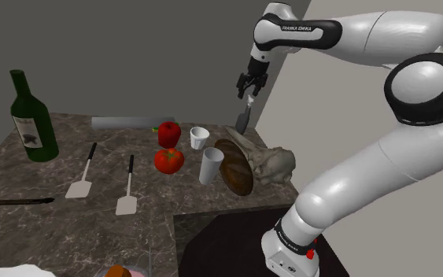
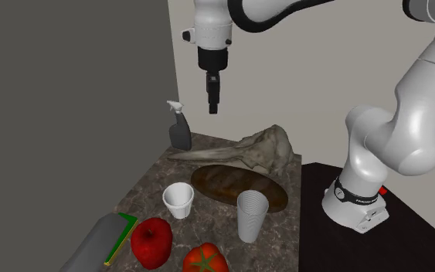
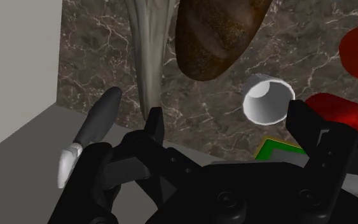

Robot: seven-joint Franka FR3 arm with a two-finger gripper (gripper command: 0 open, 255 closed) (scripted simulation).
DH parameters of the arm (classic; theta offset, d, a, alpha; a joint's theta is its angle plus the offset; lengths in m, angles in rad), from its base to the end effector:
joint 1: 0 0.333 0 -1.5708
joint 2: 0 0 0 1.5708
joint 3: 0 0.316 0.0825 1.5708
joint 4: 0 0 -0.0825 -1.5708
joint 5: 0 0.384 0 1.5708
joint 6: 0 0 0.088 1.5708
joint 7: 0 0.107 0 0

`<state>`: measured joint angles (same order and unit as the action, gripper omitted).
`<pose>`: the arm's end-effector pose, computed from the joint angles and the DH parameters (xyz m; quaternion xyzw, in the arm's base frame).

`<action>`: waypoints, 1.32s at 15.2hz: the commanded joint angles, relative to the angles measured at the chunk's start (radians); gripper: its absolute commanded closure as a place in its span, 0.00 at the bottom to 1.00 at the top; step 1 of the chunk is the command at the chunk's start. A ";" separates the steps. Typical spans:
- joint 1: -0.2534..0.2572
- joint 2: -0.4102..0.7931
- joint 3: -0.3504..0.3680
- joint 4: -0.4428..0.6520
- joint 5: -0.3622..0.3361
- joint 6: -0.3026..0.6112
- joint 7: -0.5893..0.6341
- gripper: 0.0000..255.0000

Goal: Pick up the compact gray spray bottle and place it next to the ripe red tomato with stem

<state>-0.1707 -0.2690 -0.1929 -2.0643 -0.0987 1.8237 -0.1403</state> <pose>0.4435 -0.1856 0.5475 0.9950 -0.0966 0.0062 0.0247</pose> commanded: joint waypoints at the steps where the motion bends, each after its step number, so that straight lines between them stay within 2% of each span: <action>1: -0.012 0.064 -0.022 0.045 0.010 0.022 -0.007 0.00; 12: -0.112 0.414 -0.133 0.333 0.128 0.081 -0.085 0.00; 20: -0.236 0.699 -0.169 0.636 0.252 0.045 -0.128 0.00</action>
<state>-0.3859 0.3868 -0.3595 -1.4828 0.1349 1.8824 -0.2628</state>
